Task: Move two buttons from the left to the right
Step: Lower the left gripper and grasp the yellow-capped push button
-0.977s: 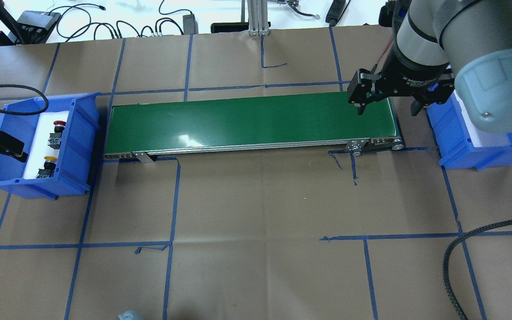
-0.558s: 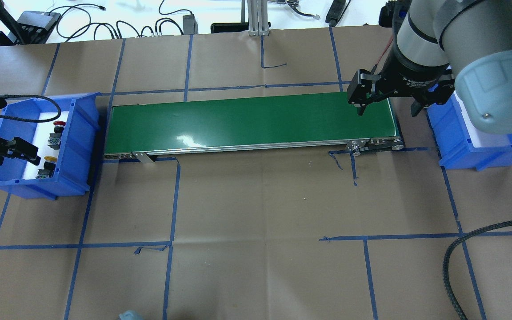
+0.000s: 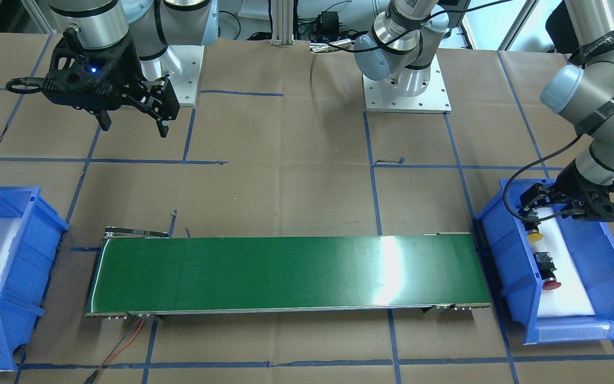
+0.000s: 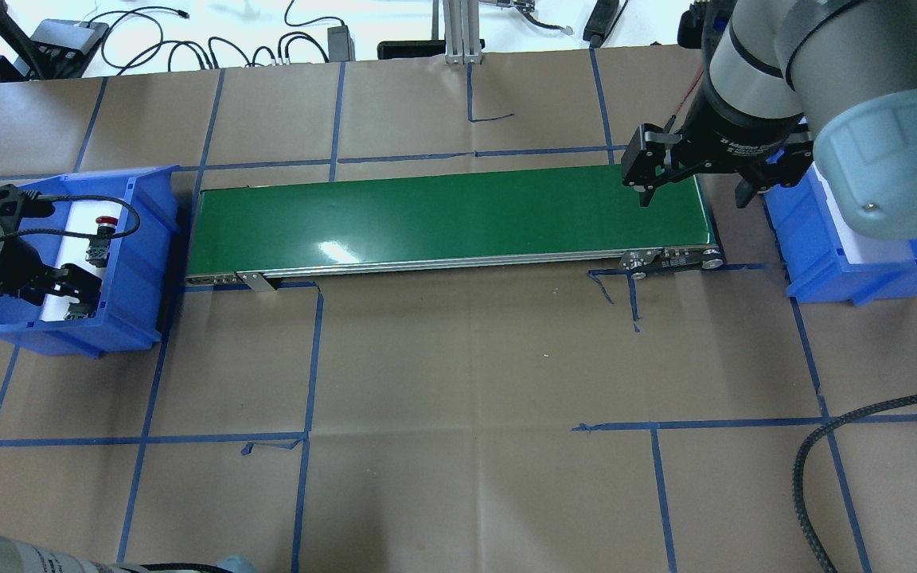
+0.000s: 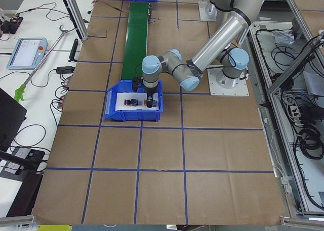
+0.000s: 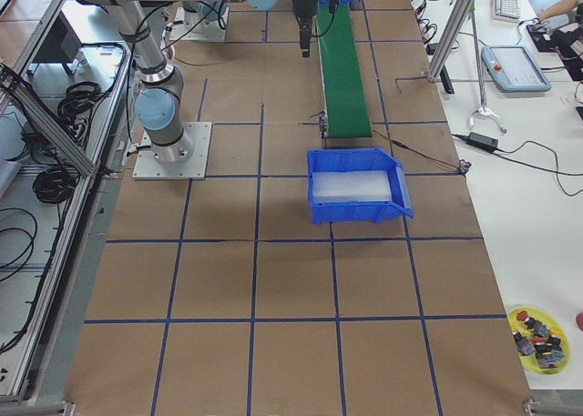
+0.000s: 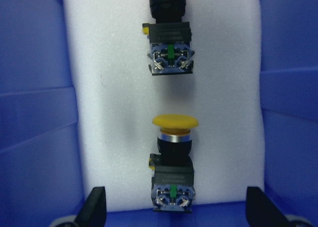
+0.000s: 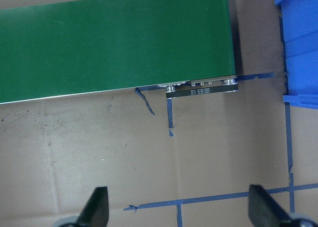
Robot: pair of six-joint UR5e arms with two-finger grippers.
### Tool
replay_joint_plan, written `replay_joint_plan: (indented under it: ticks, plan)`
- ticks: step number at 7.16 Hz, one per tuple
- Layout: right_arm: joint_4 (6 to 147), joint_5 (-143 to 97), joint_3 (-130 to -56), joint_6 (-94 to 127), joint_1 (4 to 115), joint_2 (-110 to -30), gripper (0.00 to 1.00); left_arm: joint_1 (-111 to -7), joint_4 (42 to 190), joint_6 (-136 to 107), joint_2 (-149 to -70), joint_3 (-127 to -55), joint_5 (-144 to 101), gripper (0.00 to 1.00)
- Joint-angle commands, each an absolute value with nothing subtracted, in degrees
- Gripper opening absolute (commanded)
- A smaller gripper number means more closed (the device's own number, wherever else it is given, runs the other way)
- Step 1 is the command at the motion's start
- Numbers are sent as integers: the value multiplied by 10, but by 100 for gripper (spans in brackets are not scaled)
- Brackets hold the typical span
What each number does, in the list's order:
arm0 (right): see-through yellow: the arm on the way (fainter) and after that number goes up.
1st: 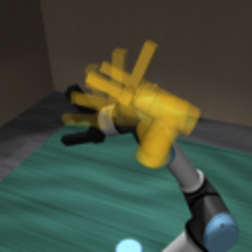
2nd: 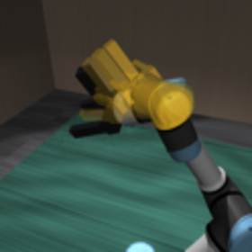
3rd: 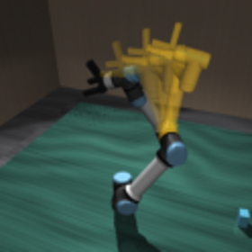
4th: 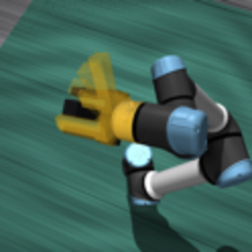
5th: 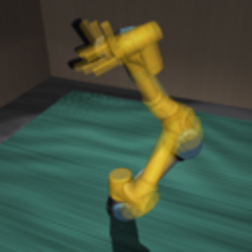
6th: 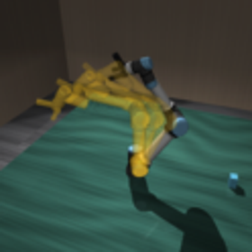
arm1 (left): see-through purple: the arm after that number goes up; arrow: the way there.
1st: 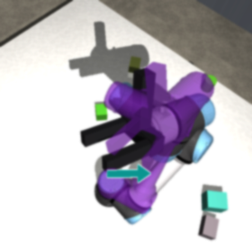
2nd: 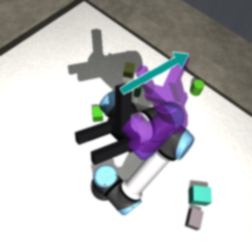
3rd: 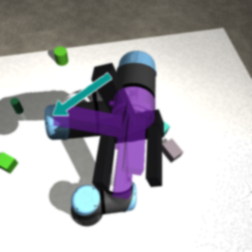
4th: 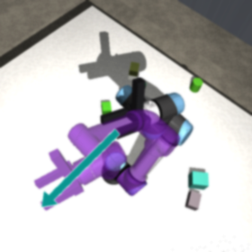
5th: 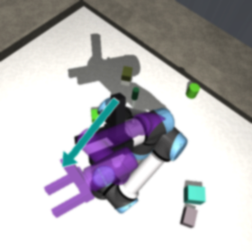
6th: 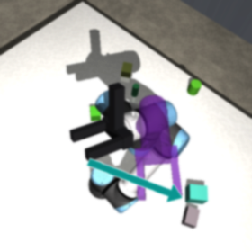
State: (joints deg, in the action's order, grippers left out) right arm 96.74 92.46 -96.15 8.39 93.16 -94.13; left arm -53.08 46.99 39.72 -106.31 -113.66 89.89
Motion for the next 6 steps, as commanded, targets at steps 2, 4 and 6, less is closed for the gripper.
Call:
replay_joint_plan:
  ticks: [2, 4, 6]
  plan:
    - [968, 925, -962, 84, 932, -941, 100, -532, 431, 397, -1087, -1149, 899, 100]
    - [967, 925, -962, 84, 932, -941, 100, -532, 432, 396, -1088, -1149, 899, 81]
    - [967, 925, -962, 84, 932, -941, 100, -532, 436, 389, -1087, -1141, 904, 25]
